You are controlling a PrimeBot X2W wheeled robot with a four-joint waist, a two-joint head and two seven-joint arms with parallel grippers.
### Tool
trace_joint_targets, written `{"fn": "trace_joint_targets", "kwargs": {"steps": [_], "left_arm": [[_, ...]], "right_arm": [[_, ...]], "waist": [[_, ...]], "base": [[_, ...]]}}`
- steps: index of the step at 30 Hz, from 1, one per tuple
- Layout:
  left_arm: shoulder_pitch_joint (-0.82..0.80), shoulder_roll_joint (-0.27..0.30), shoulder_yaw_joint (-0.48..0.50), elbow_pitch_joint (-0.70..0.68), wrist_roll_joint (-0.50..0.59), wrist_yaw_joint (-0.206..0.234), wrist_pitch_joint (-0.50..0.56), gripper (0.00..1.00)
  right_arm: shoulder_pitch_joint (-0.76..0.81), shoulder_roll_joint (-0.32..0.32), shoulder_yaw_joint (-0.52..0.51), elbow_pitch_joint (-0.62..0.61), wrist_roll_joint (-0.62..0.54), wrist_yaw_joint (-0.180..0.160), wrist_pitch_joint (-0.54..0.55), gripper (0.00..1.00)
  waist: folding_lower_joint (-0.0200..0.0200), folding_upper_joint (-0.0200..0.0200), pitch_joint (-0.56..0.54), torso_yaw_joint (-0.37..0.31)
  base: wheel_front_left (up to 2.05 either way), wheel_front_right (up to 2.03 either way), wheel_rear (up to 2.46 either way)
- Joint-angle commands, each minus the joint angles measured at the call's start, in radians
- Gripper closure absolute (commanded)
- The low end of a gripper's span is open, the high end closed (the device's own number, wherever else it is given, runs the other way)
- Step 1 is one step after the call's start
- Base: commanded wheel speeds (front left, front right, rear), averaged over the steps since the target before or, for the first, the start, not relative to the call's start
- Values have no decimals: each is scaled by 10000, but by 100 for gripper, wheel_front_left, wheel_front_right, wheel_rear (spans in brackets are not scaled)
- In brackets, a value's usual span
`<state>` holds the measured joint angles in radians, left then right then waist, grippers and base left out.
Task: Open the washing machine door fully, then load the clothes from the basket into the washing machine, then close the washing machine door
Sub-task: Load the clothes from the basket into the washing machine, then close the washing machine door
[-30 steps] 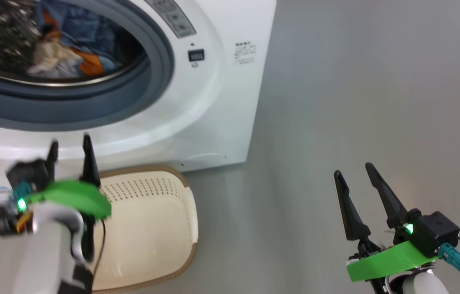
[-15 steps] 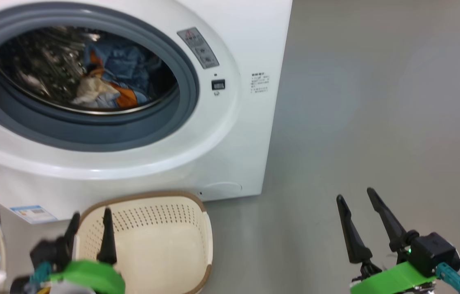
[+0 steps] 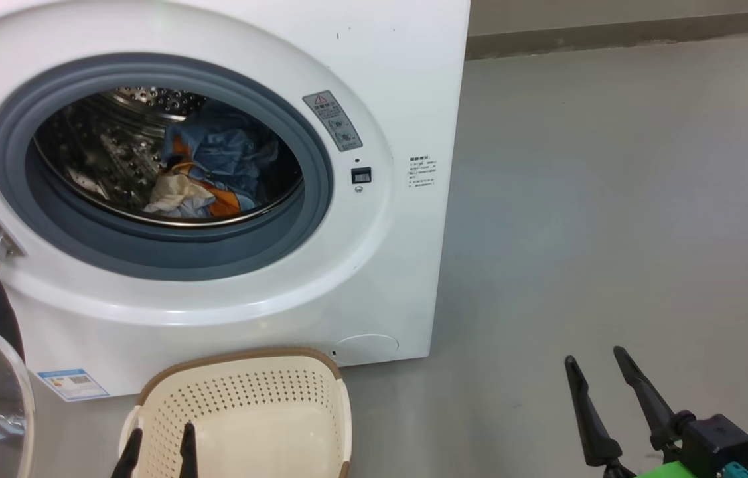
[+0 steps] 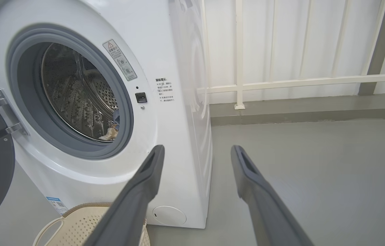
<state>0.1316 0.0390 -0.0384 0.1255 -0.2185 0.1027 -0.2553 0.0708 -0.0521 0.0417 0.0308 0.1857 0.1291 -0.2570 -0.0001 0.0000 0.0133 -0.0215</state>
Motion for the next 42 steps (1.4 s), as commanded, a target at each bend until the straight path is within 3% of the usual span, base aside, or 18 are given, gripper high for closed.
{"fn": "trace_joint_targets", "kwargs": {"steps": [1, 11, 42], "left_arm": [[83, 113, 274, -535, -116, 110, -65, 0], [707, 113, 31, -1115, -328, 330, -65, 0], [657, 112, 91, -1069, -375, 302, -65, 0]], "right_arm": [[17, -77, 83, -264, -38, 16, -48, 0], [341, -48, -252, -53, -69, 16, -48, 0], [503, 7, -553, 437, -119, 16, -48, 0]], "waist": [[1, 0, -69, 9], [1, 0, -172, 124], [1, 0, -49, 128]], "base": [[0, 0, 0], [0, 0, 0], [0, 0, 0]]}}
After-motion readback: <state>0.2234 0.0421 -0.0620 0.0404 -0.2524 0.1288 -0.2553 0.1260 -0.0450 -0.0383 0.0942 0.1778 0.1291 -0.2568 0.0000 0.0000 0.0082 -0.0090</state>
